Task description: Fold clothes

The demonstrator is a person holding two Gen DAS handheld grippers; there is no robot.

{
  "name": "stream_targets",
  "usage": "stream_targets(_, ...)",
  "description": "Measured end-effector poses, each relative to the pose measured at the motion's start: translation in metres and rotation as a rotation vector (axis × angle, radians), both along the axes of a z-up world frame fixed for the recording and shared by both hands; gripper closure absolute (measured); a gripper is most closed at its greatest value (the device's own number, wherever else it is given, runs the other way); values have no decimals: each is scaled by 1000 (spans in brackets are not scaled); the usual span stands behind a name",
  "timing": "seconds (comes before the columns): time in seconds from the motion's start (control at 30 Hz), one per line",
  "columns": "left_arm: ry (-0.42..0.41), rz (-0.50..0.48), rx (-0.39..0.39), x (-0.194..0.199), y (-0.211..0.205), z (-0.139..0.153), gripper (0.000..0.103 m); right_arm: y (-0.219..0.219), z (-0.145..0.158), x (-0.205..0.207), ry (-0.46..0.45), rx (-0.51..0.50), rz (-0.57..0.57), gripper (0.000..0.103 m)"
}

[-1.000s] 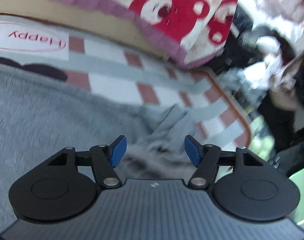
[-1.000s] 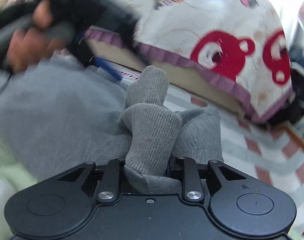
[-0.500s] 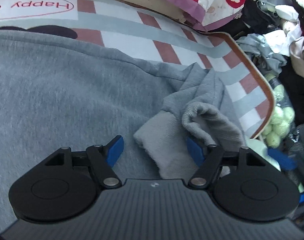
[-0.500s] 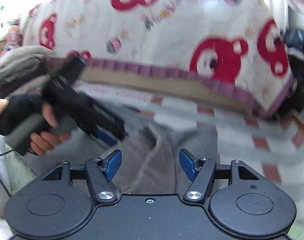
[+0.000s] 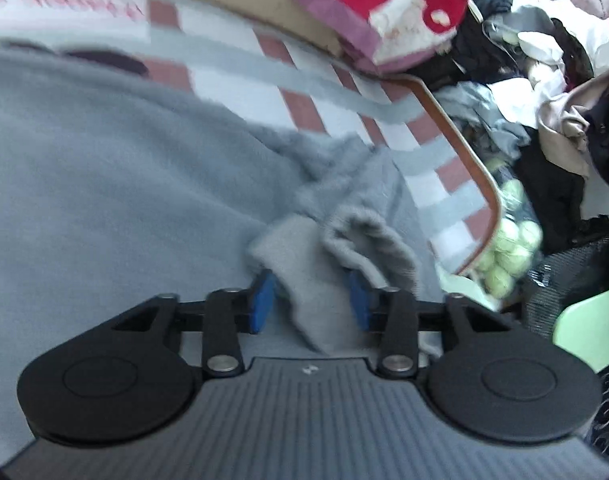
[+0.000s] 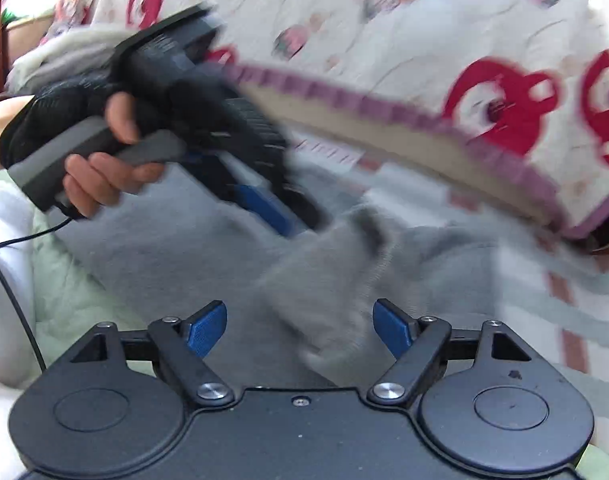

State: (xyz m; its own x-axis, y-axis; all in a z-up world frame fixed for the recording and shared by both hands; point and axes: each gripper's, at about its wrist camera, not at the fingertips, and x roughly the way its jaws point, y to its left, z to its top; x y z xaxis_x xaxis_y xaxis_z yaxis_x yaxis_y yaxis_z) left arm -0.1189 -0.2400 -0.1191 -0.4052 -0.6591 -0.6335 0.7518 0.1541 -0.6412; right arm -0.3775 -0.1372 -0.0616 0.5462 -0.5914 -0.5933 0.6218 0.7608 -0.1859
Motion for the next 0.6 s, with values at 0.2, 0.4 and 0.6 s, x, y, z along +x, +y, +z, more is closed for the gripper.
stream_targets(0.2,-237,87,98,38,46,-2,49,11,-19,-38,114,-132,-184,20)
stream_targets(0.4,-304,159,135,57,73,-12,45,-13,-47,-6,233,-255,-107,21)
stream_targets(0.6,-364,129,70,50,77,-6,44,-76,10,-10,10,-146,-187,85)
